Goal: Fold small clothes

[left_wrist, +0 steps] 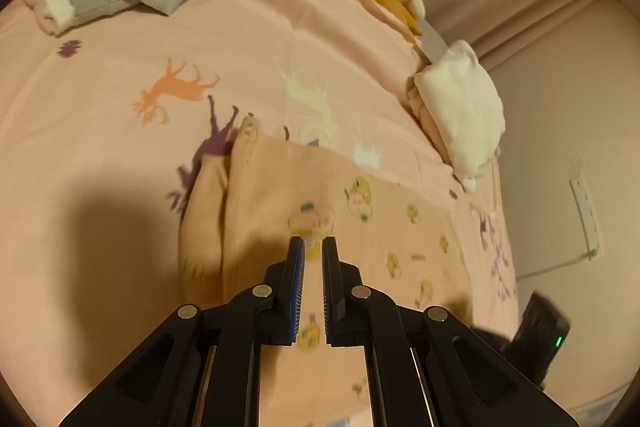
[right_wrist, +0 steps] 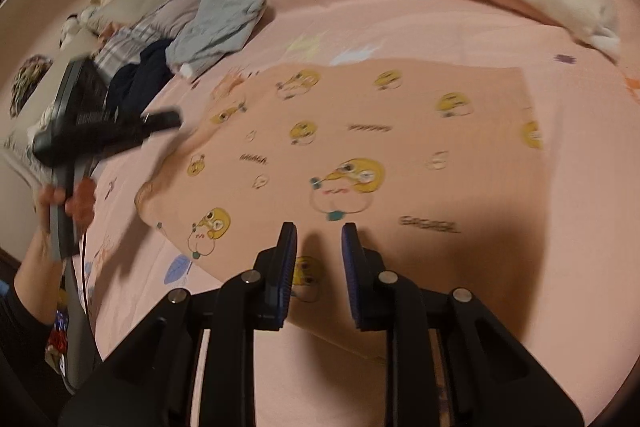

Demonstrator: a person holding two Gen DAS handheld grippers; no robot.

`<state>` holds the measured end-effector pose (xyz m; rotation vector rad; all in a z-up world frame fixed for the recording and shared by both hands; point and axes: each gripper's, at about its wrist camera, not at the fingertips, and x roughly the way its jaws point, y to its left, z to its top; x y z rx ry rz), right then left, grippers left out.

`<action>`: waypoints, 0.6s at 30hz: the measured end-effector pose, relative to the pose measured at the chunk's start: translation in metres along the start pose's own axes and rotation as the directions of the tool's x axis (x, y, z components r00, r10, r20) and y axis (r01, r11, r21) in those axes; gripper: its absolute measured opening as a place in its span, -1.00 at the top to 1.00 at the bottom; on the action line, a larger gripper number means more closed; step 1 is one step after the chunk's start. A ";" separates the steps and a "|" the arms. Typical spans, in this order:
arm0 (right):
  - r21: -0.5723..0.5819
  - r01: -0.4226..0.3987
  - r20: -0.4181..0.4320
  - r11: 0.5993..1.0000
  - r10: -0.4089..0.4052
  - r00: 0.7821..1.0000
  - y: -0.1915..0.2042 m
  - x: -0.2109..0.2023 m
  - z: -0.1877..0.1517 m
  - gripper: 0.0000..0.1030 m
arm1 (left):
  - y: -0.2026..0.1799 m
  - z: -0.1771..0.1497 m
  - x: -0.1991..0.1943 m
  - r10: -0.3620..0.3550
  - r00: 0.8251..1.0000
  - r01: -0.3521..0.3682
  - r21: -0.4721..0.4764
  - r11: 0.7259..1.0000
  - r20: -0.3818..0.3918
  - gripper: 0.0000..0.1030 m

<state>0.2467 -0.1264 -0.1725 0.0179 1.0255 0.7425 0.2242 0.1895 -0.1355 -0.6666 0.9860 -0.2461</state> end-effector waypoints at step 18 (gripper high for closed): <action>-0.088 0.021 -0.054 0.996 -0.026 0.998 0.015 -0.023 -0.027 0.51 | 0.059 0.033 0.009 0.239 0.962 -0.222 -0.129 0.967 0.136 0.92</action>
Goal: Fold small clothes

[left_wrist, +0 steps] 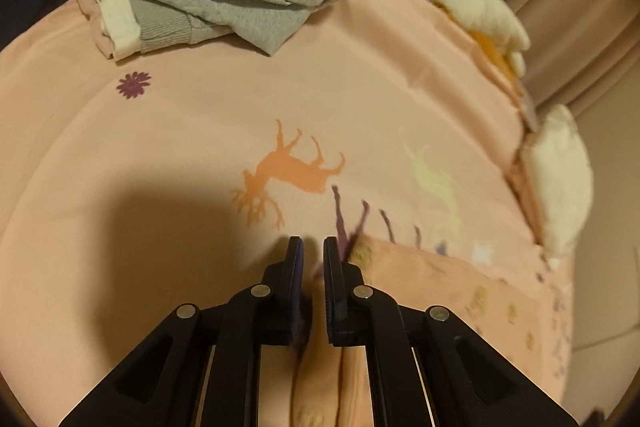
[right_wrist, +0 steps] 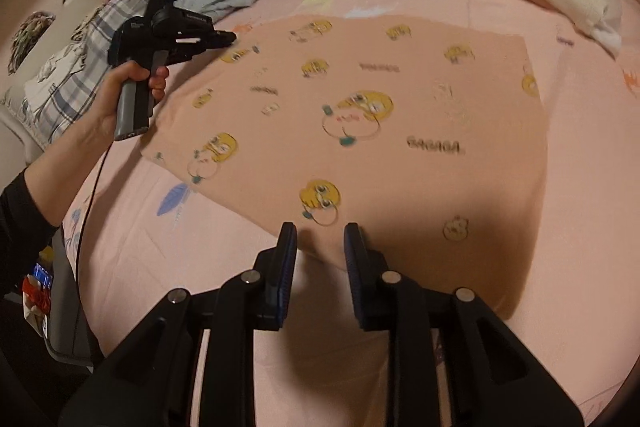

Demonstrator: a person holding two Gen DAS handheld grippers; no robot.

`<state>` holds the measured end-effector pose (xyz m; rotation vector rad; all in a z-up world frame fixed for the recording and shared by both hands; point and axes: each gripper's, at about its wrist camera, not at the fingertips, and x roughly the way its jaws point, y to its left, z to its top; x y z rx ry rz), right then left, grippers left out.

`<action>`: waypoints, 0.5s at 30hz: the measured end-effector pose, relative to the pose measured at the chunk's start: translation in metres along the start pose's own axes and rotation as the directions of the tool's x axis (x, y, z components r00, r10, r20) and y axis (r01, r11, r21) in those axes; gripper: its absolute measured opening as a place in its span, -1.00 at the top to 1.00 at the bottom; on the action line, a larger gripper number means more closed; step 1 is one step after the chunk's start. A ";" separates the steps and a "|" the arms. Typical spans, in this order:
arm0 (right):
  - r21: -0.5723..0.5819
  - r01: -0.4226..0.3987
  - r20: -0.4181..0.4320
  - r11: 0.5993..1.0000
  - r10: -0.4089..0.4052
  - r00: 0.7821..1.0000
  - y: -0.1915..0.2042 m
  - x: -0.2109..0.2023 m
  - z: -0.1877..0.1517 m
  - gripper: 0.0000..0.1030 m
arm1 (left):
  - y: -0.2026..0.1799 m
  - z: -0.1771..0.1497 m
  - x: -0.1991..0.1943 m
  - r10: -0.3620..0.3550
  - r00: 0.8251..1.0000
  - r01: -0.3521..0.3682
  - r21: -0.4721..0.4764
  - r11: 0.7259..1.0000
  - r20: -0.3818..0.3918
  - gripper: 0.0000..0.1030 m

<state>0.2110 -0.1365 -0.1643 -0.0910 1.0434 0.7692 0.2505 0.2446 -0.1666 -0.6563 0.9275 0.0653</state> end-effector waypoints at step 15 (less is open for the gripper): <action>0.178 0.029 0.090 0.984 -0.046 0.995 0.008 0.088 0.116 0.39 | 0.007 -0.064 -0.031 -0.298 0.929 0.288 -0.074 0.955 -0.220 -0.35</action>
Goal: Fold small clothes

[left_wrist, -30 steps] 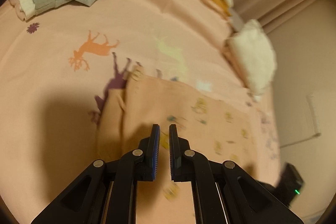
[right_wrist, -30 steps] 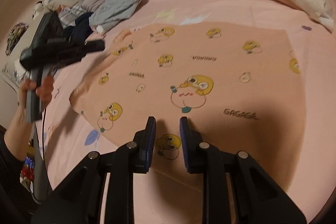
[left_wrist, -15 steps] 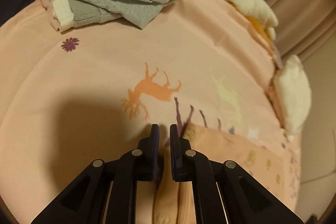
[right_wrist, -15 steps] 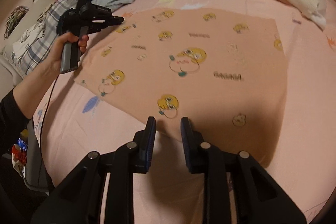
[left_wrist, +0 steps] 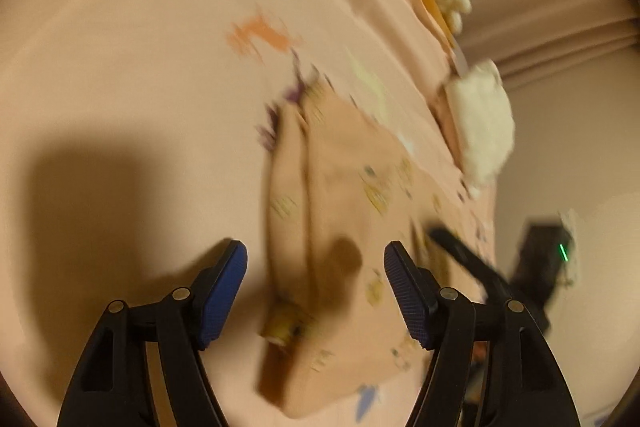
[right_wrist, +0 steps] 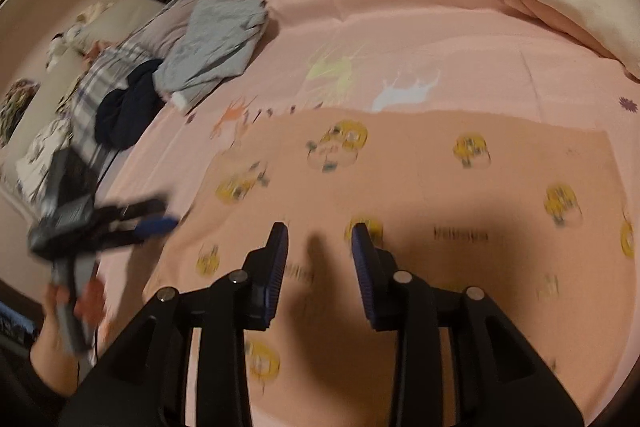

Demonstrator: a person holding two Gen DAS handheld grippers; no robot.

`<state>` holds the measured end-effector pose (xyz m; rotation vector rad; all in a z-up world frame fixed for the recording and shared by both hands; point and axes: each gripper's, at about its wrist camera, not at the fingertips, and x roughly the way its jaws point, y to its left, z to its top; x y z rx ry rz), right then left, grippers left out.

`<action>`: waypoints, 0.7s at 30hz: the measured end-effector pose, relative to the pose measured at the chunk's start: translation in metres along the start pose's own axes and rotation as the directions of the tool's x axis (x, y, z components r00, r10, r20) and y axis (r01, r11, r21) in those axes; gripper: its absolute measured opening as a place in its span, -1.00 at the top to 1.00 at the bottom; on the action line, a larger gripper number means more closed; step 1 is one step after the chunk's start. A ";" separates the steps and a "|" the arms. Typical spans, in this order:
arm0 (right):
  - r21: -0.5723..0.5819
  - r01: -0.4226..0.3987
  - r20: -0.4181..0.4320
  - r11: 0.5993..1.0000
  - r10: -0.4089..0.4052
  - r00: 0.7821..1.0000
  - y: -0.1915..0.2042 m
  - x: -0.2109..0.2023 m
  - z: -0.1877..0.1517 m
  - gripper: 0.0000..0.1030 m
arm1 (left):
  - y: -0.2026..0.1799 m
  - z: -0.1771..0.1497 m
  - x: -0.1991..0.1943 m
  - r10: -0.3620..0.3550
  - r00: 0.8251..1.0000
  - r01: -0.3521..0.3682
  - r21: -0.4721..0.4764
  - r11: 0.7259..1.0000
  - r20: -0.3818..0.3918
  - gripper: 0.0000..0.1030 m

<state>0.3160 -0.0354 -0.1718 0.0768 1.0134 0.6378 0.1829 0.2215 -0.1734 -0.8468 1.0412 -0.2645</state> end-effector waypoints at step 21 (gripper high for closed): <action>-0.137 0.060 -0.110 0.989 -0.076 0.991 0.013 -0.005 -0.044 0.47 | -0.014 -0.004 0.022 0.142 0.990 -0.142 0.042 0.989 -0.007 0.66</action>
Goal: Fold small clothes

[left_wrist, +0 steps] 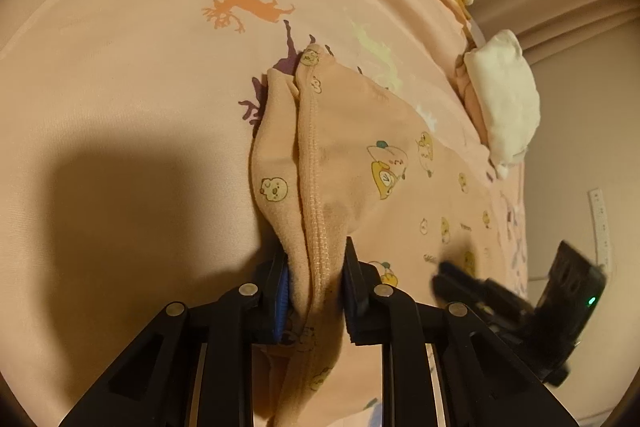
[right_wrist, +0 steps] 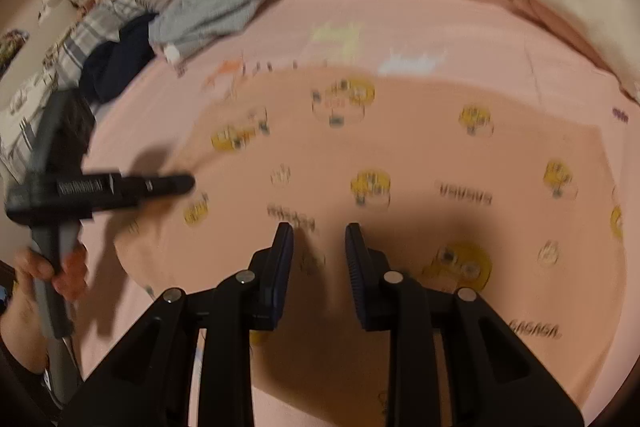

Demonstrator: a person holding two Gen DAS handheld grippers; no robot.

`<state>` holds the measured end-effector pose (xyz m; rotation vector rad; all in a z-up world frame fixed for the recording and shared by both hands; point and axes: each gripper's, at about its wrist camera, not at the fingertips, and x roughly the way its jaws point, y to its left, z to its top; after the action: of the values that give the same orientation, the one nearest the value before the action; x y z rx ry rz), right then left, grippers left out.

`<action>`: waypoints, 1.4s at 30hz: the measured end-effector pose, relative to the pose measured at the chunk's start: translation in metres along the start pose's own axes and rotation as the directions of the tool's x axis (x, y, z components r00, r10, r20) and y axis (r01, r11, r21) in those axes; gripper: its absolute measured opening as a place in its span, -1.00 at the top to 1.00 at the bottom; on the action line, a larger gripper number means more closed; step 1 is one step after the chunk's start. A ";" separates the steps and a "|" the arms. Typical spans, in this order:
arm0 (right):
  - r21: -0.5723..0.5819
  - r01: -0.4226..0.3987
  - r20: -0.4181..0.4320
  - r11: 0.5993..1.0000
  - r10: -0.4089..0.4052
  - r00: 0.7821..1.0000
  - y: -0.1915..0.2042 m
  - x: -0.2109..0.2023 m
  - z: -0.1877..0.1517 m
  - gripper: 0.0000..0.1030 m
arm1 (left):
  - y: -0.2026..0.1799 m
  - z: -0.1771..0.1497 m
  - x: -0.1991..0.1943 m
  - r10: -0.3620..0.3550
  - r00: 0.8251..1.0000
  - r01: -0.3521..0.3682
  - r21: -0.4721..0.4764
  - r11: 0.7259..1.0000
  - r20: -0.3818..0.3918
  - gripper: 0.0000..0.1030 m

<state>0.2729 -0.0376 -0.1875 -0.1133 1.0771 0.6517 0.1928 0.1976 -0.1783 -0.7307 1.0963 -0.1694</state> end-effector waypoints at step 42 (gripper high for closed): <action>0.447 -0.389 0.136 0.806 0.369 0.920 -0.095 -0.012 0.013 -0.19 | -0.137 -0.038 0.022 0.126 0.992 -0.112 0.330 0.937 -0.021 0.80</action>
<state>0.3308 -0.1143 -0.1921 0.5505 1.2001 0.7284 0.2009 0.0663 -0.1206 -0.3614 1.1147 -0.2587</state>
